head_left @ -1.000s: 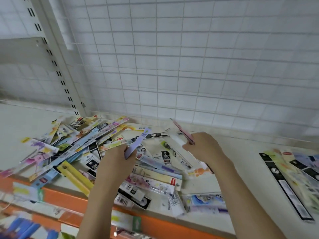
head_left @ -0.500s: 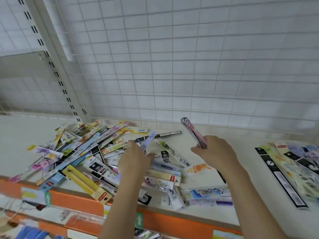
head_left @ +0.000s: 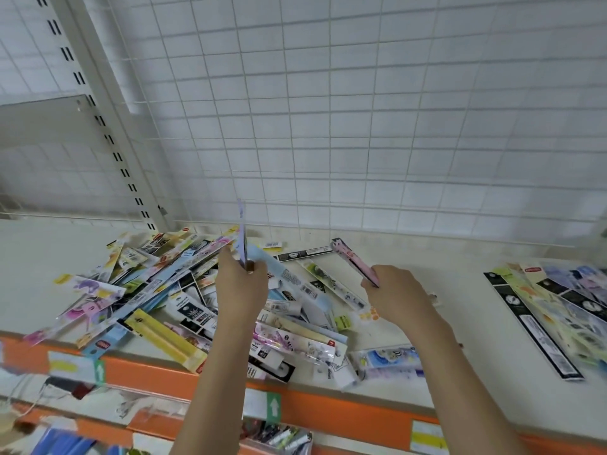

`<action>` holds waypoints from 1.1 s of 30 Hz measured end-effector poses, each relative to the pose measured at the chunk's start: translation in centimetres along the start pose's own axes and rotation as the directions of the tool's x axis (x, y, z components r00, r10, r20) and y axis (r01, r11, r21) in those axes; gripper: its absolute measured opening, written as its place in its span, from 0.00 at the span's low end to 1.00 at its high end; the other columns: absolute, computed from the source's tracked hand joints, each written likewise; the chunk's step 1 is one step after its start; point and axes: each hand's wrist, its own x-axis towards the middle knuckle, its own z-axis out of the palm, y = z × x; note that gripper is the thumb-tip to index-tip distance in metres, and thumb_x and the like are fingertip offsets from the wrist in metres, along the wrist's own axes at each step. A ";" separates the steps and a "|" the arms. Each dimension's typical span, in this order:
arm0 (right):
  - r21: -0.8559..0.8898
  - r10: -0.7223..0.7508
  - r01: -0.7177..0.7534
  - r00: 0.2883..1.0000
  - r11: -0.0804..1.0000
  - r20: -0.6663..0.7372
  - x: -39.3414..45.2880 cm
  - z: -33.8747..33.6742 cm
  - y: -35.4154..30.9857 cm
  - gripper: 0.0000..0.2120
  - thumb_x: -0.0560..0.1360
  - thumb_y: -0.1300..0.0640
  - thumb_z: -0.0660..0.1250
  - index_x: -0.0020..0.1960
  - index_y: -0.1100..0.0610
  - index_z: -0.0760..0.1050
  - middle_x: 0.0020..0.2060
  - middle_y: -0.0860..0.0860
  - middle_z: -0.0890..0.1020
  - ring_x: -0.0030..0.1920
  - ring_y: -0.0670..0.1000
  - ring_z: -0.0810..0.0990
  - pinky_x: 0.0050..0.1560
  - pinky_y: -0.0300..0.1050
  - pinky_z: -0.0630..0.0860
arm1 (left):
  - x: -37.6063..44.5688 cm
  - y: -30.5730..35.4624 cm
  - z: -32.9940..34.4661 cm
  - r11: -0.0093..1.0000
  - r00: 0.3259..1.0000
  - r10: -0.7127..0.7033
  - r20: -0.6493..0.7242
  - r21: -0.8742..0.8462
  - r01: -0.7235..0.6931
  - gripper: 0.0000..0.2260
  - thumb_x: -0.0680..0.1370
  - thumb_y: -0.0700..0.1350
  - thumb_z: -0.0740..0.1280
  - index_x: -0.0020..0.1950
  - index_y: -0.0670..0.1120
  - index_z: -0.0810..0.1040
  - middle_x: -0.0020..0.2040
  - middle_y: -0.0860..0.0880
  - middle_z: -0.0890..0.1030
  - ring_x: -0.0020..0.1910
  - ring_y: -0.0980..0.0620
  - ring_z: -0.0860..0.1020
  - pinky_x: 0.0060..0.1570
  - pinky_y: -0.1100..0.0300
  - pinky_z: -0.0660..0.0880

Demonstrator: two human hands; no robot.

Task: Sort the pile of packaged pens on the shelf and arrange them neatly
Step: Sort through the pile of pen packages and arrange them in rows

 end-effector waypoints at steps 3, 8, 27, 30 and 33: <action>-0.002 0.007 -0.007 1.000 1.000 0.000 0.9 0.8 -1.1 0.10 0.79 0.54 0.58 0.42 0.57 0.69 0.30 0.49 0.72 0.32 0.52 0.74 0.29 0.42 0.67 | -0.1 0.0 -1.1 0.998 0.997 0.050 -0.066 -0.024 -0.052 0.07 0.77 0.39 0.62 0.38 0.42 0.69 0.29 0.48 0.67 0.26 0.51 0.62 0.27 0.61 0.59; 0.027 0.003 -0.004 0.999 1.000 0.042 2.1 1.9 -3.2 0.14 0.76 0.45 0.64 0.44 0.56 0.70 0.35 0.50 0.74 0.34 0.51 0.73 0.31 0.42 0.67 | -0.1 0.1 -2.4 0.996 0.996 0.053 -0.076 -0.066 -0.058 0.17 0.78 0.41 0.61 0.31 0.44 0.60 0.27 0.48 0.60 0.26 0.51 0.56 0.29 0.60 0.55; -0.180 0.061 -0.024 0.977 0.983 0.205 4.1 -1.7 -0.7 0.11 0.71 0.63 0.62 0.33 0.55 0.62 0.30 0.50 0.69 0.30 0.52 0.70 0.29 0.40 0.61 | 4.1 0.4 0.3 0.991 0.990 0.098 0.105 0.081 -0.107 0.16 0.76 0.55 0.65 0.35 0.46 0.67 0.30 0.49 0.68 0.28 0.51 0.67 0.29 0.59 0.64; -0.198 0.092 -0.055 0.979 0.979 0.183 3.5 -2.8 1.0 0.11 0.71 0.62 0.61 0.32 0.55 0.62 0.28 0.50 0.67 0.28 0.51 0.65 0.29 0.42 0.59 | 4.6 0.3 2.1 0.980 0.985 0.085 0.147 0.166 -0.109 0.16 0.76 0.48 0.66 0.32 0.45 0.66 0.27 0.49 0.67 0.26 0.51 0.65 0.28 0.60 0.63; -0.168 0.115 -0.085 0.978 0.982 0.177 2.7 -3.7 2.2 0.11 0.72 0.60 0.61 0.32 0.55 0.62 0.27 0.50 0.67 0.27 0.51 0.65 0.30 0.42 0.59 | 4.7 0.4 3.9 0.967 0.982 0.060 0.180 0.234 -0.103 0.14 0.77 0.45 0.64 0.33 0.43 0.67 0.28 0.48 0.66 0.27 0.51 0.65 0.28 0.59 0.61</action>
